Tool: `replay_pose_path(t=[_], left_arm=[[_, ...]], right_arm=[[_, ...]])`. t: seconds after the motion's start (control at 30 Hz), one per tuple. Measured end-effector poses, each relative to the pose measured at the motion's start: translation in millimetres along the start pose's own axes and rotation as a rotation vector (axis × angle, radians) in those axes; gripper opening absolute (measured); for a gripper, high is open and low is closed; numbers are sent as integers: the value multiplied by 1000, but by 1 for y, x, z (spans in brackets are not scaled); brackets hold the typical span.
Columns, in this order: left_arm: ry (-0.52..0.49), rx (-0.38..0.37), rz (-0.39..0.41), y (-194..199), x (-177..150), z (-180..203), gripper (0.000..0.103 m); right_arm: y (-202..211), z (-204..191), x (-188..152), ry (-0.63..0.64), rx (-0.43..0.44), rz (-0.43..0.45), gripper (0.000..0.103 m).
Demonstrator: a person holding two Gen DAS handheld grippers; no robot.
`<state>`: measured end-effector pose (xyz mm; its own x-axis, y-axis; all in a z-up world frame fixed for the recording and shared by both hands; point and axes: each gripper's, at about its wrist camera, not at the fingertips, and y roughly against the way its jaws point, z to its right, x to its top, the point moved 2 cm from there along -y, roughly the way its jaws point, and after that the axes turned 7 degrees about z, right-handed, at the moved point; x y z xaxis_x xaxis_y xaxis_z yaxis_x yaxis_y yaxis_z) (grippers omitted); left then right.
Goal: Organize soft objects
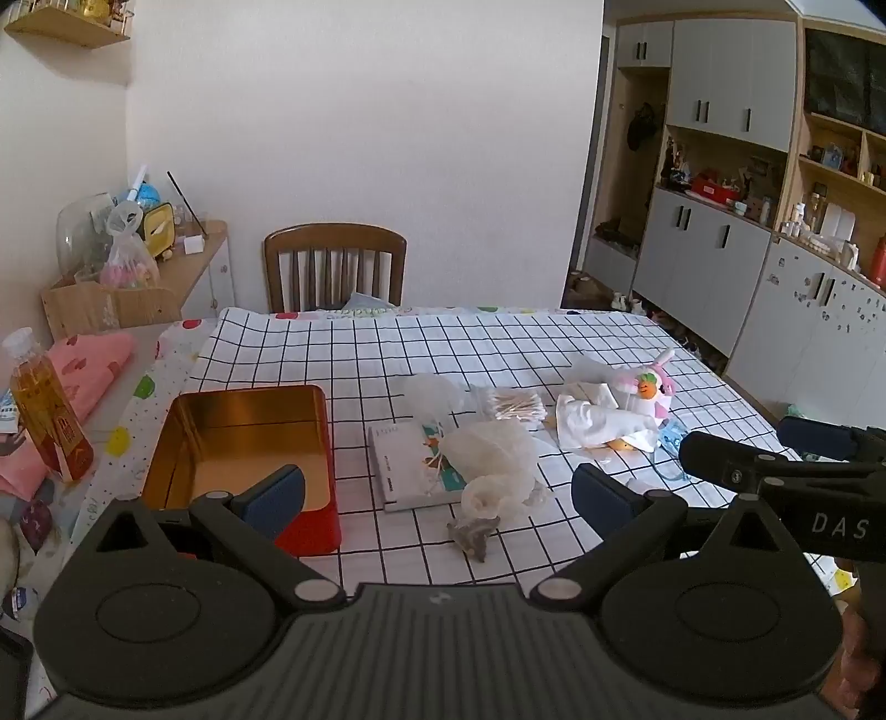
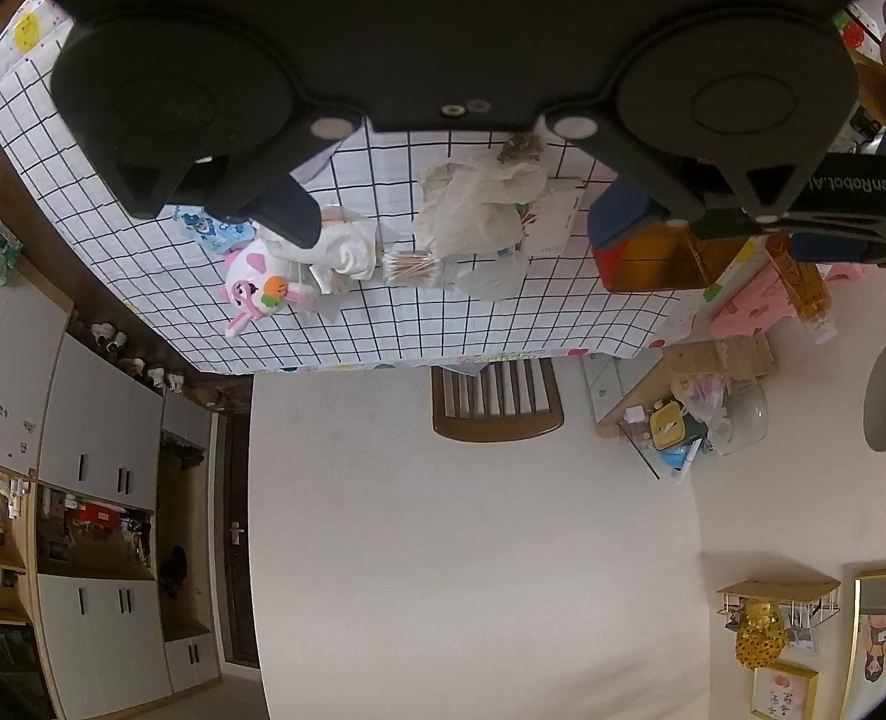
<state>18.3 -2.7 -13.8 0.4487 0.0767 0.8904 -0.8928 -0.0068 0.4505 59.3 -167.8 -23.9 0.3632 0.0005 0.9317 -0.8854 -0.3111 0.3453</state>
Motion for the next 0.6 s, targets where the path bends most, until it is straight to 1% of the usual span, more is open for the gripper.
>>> replay_pose_path(t=[0.13,0.3,0.43,0.6], left_arm=[[10,-6,-3,1,0,-1,103],[1,10,1,2,1,0,103],[29,-10,-17,0,0,-4,103],[29,-20,-8,2,1,-3,103]], right_arm=[[1,-3,0,3,-1,0,102],[-1,1,1,5,2,0,102],[-2,1,0,4,5,-1,102],[0,-2,0,2,0,3,102]])
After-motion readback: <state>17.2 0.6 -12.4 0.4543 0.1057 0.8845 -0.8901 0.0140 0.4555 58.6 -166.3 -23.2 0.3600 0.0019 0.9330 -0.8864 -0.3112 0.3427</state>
